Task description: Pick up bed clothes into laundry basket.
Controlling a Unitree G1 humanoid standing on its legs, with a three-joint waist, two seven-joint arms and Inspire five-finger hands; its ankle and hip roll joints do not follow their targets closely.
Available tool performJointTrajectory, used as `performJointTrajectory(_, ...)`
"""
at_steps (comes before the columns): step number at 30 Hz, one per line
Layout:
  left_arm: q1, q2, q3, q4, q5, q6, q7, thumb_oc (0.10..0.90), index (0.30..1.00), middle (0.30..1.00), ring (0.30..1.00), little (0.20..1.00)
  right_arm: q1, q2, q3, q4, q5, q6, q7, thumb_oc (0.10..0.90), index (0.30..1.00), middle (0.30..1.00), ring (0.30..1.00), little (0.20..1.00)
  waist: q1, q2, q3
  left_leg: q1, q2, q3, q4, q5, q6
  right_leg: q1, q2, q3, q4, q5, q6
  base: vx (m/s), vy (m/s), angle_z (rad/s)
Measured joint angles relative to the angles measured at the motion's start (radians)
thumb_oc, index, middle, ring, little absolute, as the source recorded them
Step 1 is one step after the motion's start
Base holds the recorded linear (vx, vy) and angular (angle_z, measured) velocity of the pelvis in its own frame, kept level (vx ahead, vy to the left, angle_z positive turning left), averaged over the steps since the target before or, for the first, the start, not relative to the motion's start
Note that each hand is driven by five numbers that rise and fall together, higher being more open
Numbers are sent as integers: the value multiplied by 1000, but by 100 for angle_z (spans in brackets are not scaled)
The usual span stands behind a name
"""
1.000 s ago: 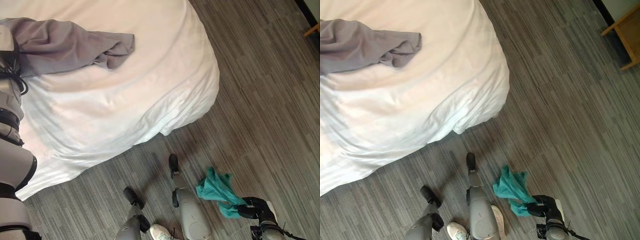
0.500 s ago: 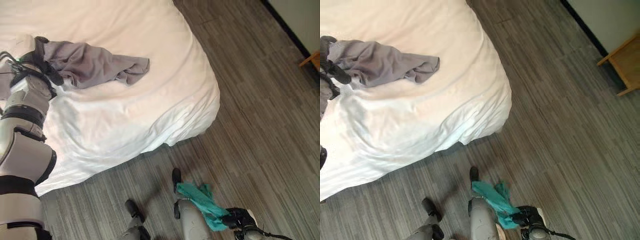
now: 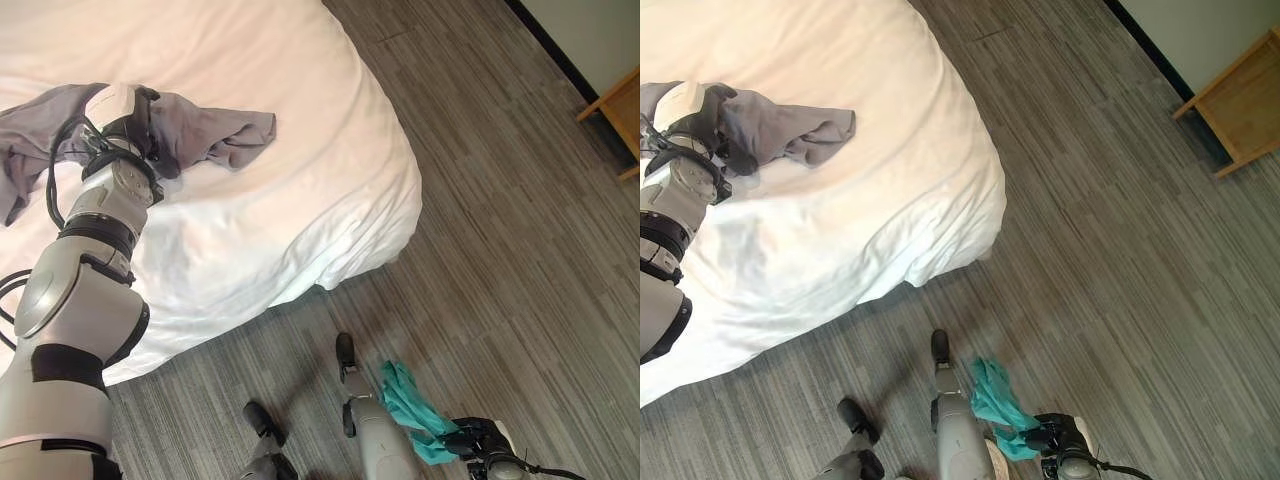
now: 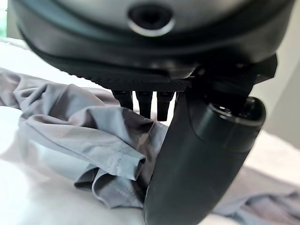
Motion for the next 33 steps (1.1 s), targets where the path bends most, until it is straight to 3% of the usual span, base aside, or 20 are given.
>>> performJointTrajectory(2, -22, 6, -104, 31, 162, 29, 36, 800, 900, 900, 900, 900, -1, 2, 1, -6, 0, -30, -10, 400, 300, 300, 300, 300, -9, -2, 1, -51, -2, -1, 0, 8, 0, -51, -1, 1, 0, -2, 2, -27, -38, 2)
performJointTrajectory(5, -35, 17, -112, 29, 287, 58, 81, 800, 900, 900, 900, 900, 3, 2, 16, -23, 0, -42, -22, 400, 300, 300, 300, 300, -9, -4, 3, -91, 9, 0, 0, 16, -13, -94, 9, 2, 0, -5, 6, -4, -45, -4)
performJointTrajectory(6, -42, 28, -112, 29, 309, 60, 84, 400, 300, 300, 300, 300, 6, 2, 22, -42, 0, -45, -27, 400, 300, 300, 300, 300, -7, -4, 3, -98, 16, 0, 0, 19, -17, -101, 16, 2, 0, -5, 7, 8, -25, -7)
performJointTrajectory(13, -60, 69, -111, 19, 314, 59, 84, 400, 300, 300, 300, 300, -4, 0, 21, -56, 2, -60, -25, 400, 300, 300, 300, 300, 0, -1, 19, -76, 42, 1, 0, 22, -22, -79, 42, -2, 0, -10, 6, 11, -2, -4)
performJointTrajectory(22, -58, 78, -78, -102, 225, 36, 79, 400, 300, 300, 300, 300, 5, 2, 20, -52, 4, -35, 9, 400, 300, 300, 300, 300, 24, 8, 35, 98, 52, -30, 0, 2, -28, 123, 39, -55, 0, -31, -9, 49, 5, 12)
performJointTrajectory(26, -50, 76, -35, -134, 190, 36, 79, 400, 300, 300, 300, 300, 10, 2, 7, -42, 3, -11, 27, 400, 300, 300, 300, 300, 52, 12, 28, 168, 46, -32, 5, -10, -22, 197, 33, -59, 0, -36, -17, 4, 2, 5)
performJointTrajectory(30, -38, 74, 62, -217, 115, 38, 80, 400, 300, 300, 300, 300, 6, 3, -7, -42, 2, 23, 31, 400, 300, 300, 300, 300, 72, 14, 3, 218, 32, -36, 0, -18, -11, 251, 19, -60, 0, -38, -14, 9, 37, 5)
performJointTrajectory(33, 52, 39, 217, -398, -10, 37, 100, 400, 300, 300, 300, 300, 1, 3, -70, -45, 1, 53, 27, 400, 300, 300, 300, 300, 73, 13, -42, 253, 23, -38, 0, -25, -6, 287, 10, -59, 0, -42, -8, -38, 39, 3)
